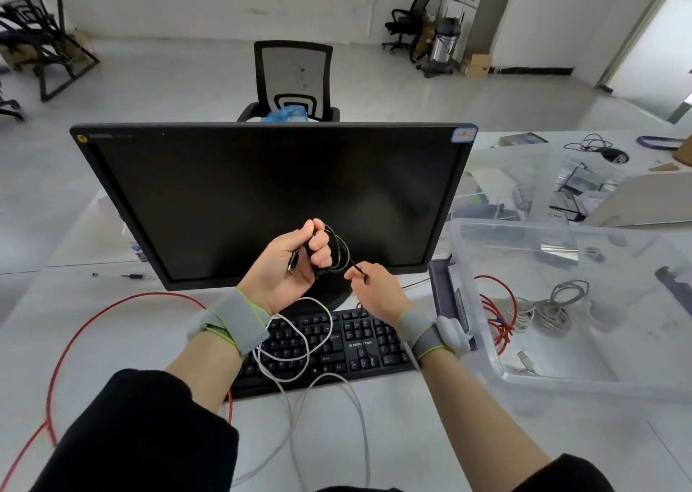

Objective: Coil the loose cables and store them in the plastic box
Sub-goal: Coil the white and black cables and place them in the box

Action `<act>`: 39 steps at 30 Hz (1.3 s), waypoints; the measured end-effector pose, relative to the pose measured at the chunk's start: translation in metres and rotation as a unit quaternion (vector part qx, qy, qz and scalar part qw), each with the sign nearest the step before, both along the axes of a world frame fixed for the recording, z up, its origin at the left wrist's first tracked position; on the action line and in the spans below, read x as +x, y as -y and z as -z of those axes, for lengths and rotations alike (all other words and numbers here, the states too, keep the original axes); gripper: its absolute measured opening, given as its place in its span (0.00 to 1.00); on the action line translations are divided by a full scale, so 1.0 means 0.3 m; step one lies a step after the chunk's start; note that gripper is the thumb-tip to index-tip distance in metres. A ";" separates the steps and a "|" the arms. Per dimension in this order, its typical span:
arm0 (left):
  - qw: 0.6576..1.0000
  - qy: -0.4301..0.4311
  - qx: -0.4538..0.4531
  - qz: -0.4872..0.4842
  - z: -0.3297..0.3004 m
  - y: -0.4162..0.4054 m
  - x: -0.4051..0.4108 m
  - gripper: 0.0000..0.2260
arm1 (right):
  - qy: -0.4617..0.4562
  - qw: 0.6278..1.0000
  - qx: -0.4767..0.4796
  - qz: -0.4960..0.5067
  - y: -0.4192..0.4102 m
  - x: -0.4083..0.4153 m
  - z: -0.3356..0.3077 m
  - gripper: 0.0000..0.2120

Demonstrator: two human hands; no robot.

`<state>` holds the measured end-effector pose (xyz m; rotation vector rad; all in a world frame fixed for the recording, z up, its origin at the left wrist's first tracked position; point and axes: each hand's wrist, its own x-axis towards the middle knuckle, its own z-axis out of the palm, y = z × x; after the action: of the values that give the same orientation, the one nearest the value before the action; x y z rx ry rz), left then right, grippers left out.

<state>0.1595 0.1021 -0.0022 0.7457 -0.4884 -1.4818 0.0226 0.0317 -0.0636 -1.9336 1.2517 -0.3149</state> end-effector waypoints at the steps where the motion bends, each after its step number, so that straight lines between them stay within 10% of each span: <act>1: 1.000 0.009 0.006 -0.018 0.012 0.004 -0.001 0.10 | 0.007 1.000 0.012 -0.007 -0.013 -0.002 0.014 0.14; 12: 0.945 -0.079 0.120 -0.294 0.234 -0.002 0.030 0.18 | 0.250 0.947 0.189 0.075 -0.151 -0.062 0.086 0.11; 19: 0.814 0.424 0.336 -0.210 0.365 -0.112 0.134 0.18 | 0.511 0.799 0.210 0.237 -0.078 -0.210 -0.002 0.13; 22: 0.852 0.403 0.284 -0.179 0.349 -0.104 0.110 0.23 | 0.440 0.843 0.221 0.215 -0.070 -0.195 0.005 0.13; 26: 0.909 0.314 0.171 -0.213 0.219 -0.028 0.043 0.21 | 0.109 0.967 0.186 0.136 -0.100 -0.143 0.102 0.10; 29: 0.938 0.226 0.077 -0.250 0.135 0.000 0.048 0.19 | -0.044 0.983 0.157 0.082 -0.121 -0.146 0.179 0.20; 35: 0.971 0.163 -0.010 -0.174 0.050 -0.006 0.027 0.11 | -0.165 0.984 0.072 0.000 -0.140 -0.131 0.163 0.42; 39: 0.981 0.187 -0.001 -0.049 0.014 -0.006 -0.045 0.11 | 0.035 0.997 0.064 -0.033 -0.105 -0.045 0.102 0.43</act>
<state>0.1461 0.1038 -0.0066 1.0392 -0.7266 -1.2523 0.0090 0.0631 -0.0942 -1.8342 1.1321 -0.2599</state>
